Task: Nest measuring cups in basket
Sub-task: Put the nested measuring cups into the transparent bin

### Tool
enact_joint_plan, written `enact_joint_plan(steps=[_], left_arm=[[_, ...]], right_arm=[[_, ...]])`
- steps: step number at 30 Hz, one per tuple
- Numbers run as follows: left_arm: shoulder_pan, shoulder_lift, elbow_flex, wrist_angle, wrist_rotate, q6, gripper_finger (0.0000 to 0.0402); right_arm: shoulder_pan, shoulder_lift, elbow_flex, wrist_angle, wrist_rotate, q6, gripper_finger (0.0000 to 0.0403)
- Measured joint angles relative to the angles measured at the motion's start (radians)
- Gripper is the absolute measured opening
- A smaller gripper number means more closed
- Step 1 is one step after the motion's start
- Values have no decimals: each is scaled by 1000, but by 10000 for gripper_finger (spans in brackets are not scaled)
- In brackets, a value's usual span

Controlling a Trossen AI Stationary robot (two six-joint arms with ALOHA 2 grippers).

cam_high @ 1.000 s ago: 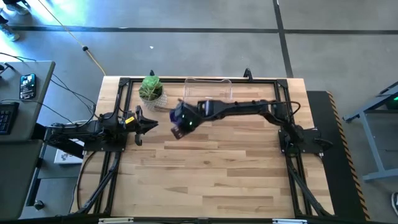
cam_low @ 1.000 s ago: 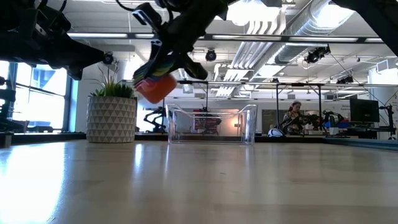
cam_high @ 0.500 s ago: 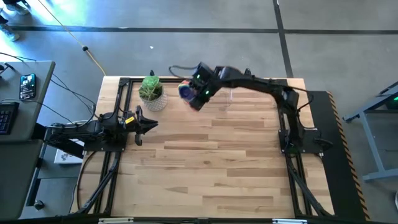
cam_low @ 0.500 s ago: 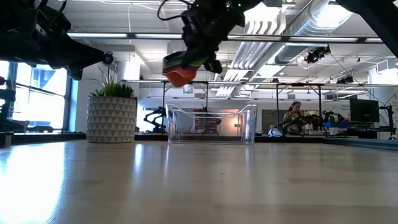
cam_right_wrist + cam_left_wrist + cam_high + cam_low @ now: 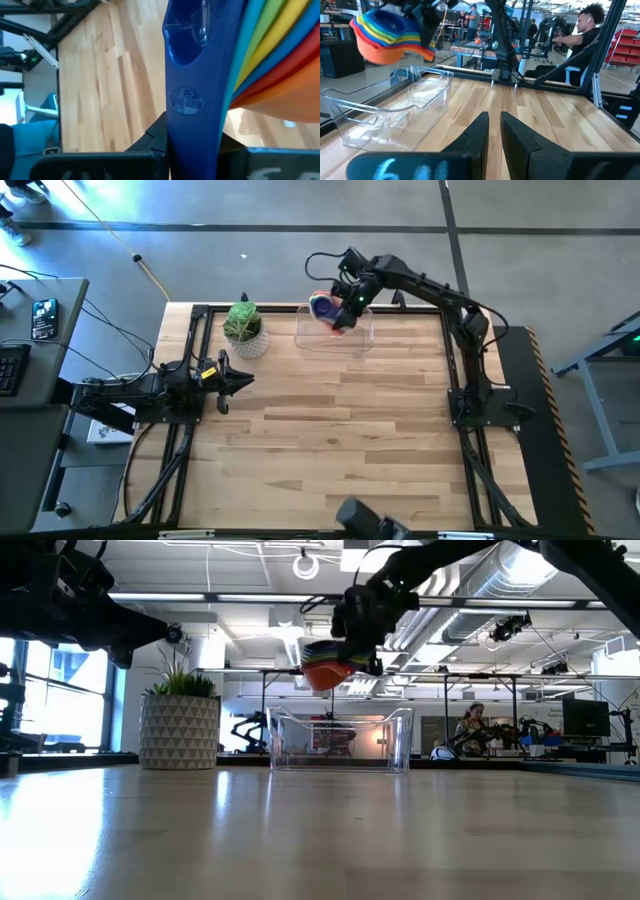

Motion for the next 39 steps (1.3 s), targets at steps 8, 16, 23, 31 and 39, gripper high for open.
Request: enact_joint_plan(steps=[8, 16, 23, 31, 39], left_arm=[[0, 0, 0, 0, 0, 0, 37], [0, 0, 0, 0, 0, 0, 37], [0, 0, 0, 0, 0, 0, 37], [0, 0, 0, 0, 0, 0, 37], [0, 0, 0, 0, 0, 0, 37]], right_arm=[[-36, 90, 0, -17, -61, -64, 27], [-36, 171, 0, -18, -72, -95, 27], [-24, 212, 0, -9, 21, -96, 27], [-15, 260, -2, -13, 51, -96, 27], [-1, 280, -2, -31, 18, -96, 27]])
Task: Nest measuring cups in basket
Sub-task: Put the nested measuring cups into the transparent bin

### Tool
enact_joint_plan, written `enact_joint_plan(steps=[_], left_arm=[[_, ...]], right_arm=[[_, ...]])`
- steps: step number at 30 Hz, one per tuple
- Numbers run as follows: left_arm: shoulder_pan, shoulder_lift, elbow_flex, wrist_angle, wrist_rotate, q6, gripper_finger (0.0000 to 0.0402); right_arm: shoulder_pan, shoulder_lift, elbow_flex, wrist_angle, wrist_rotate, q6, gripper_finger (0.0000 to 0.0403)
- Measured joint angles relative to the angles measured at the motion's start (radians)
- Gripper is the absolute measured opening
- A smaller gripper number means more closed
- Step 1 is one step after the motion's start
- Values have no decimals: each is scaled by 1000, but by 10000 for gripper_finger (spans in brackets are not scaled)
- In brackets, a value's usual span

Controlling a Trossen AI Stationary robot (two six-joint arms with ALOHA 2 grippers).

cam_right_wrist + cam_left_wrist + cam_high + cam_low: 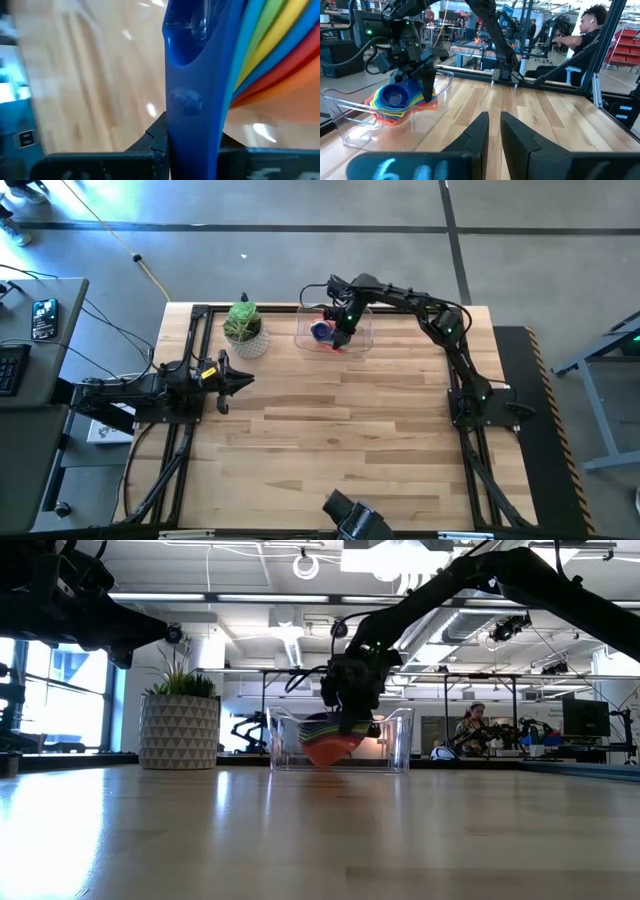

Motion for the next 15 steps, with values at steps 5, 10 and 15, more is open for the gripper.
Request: enact_joint_plan(steps=[5, 10, 15], left_arm=[[0, 0, 0, 0, 0, 0, 37], [0, 0, 0, 0, 0, 0, 37], [0, 0, 0, 0, 0, 0, 37]], right_arm=[[7, 0, 0, 4, -13, 0, 31], [6, 15, 0, -8, 6, 9, 60], [7, 23, 0, -14, -2, 8, 62]])
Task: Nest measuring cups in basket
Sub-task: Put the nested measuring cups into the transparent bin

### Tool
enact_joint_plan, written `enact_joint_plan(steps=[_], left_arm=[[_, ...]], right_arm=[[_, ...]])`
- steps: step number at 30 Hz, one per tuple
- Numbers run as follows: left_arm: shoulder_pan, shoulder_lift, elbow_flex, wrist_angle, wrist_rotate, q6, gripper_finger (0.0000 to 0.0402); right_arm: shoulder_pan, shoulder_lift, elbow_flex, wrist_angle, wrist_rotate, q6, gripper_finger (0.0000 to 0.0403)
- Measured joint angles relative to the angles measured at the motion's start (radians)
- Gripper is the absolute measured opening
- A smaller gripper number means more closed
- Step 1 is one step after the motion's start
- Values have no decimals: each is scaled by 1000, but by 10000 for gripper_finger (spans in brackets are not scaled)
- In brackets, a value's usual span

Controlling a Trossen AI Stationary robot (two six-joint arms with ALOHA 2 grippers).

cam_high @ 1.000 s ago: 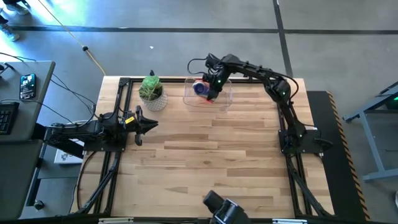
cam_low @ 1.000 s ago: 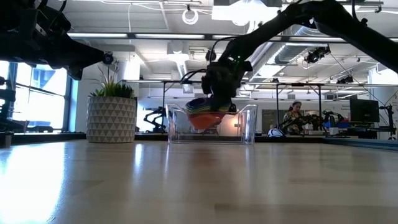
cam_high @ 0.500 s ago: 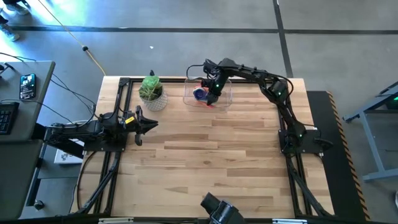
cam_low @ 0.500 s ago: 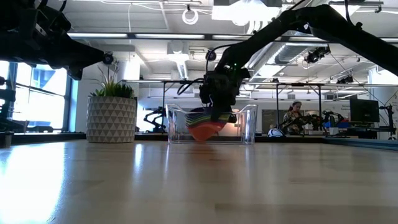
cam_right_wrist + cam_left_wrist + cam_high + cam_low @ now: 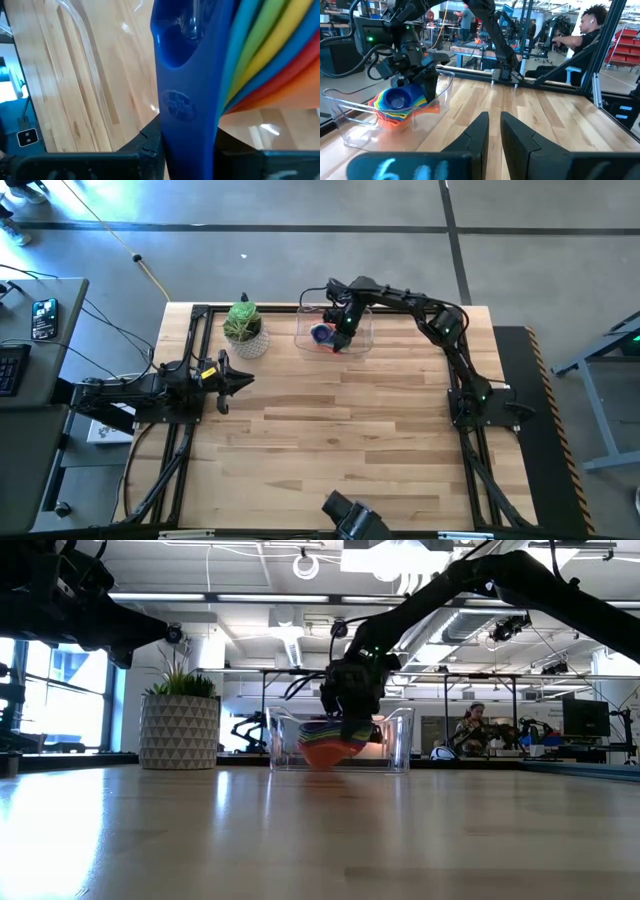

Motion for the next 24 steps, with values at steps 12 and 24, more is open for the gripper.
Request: enact_joint_plan(steps=[12, 24], left_arm=[[0, 0, 0, 0, 0, 0, 37], [0, 0, 0, 0, 0, 0, 37]], right_arm=[[-11, 0, 0, -1, 6, 11, 116], [-28, -8, 0, -7, 65, 32, 204]])
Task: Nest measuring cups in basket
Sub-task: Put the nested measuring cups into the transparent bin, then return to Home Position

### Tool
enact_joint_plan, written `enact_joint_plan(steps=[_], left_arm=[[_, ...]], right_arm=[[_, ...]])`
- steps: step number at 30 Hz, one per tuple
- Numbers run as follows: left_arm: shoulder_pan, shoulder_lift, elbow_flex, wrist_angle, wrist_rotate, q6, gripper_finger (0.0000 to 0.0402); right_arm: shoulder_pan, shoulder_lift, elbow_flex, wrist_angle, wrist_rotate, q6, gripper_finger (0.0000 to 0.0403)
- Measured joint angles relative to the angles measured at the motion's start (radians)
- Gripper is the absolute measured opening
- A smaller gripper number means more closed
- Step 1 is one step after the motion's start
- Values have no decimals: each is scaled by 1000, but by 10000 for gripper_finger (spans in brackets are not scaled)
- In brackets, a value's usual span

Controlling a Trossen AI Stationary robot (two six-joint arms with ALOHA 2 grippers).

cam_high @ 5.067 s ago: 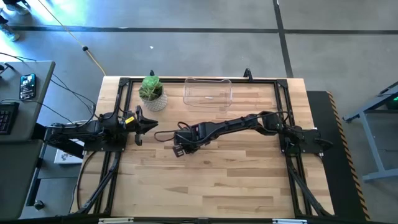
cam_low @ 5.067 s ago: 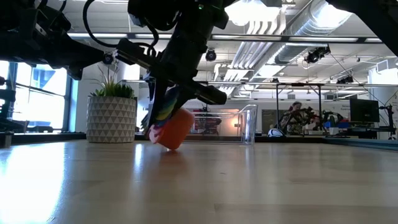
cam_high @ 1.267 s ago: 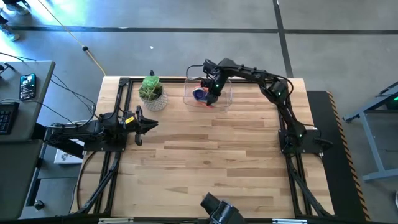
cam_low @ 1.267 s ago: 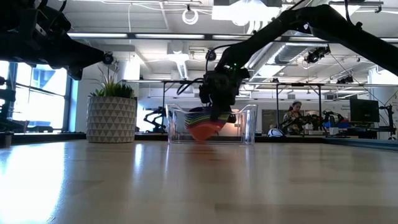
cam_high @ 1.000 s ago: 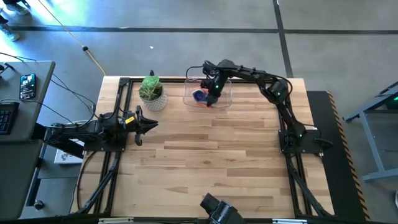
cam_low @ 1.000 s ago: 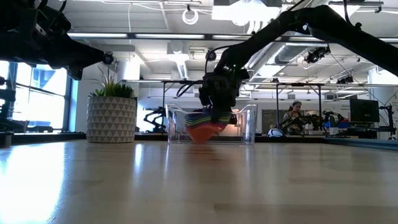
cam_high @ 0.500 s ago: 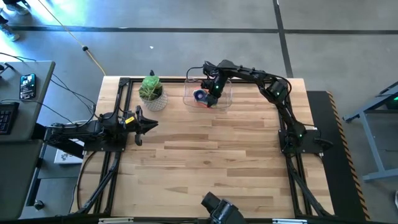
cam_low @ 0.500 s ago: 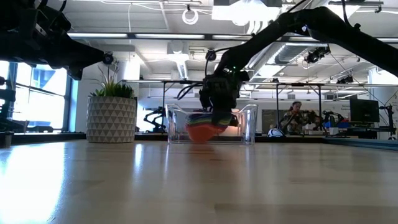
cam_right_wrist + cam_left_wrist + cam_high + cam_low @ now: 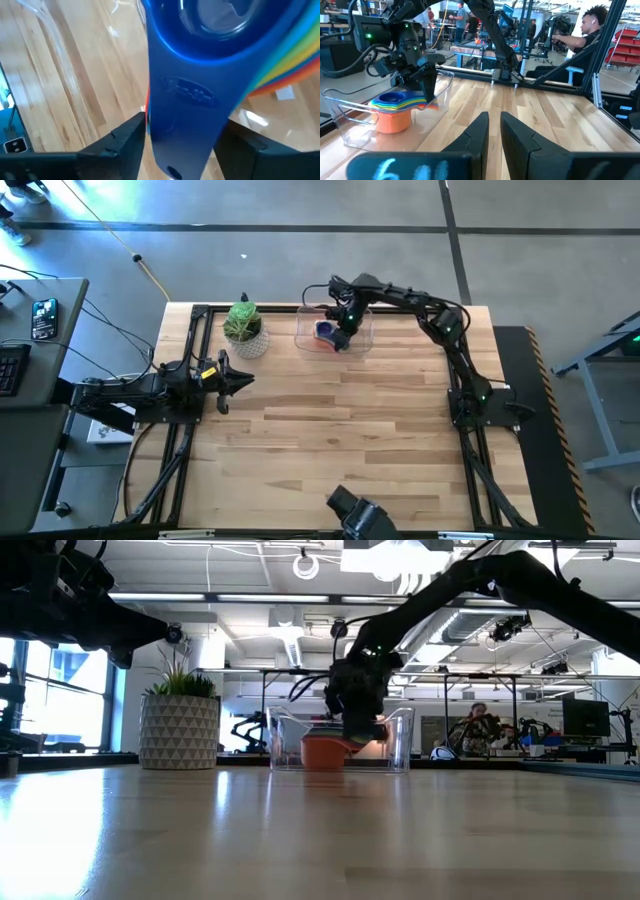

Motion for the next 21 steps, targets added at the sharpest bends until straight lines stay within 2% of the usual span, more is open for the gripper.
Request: enact_joint_plan(steps=[5, 21], left_arm=[[0, 0, 0, 0, 0, 0, 37], [0, 0, 0, 0, 0, 0, 37]], right_arm=[[-1, -23, 1, -2, 30, 15, 221], [21, -162, 1, -2, 92, 35, 222]])
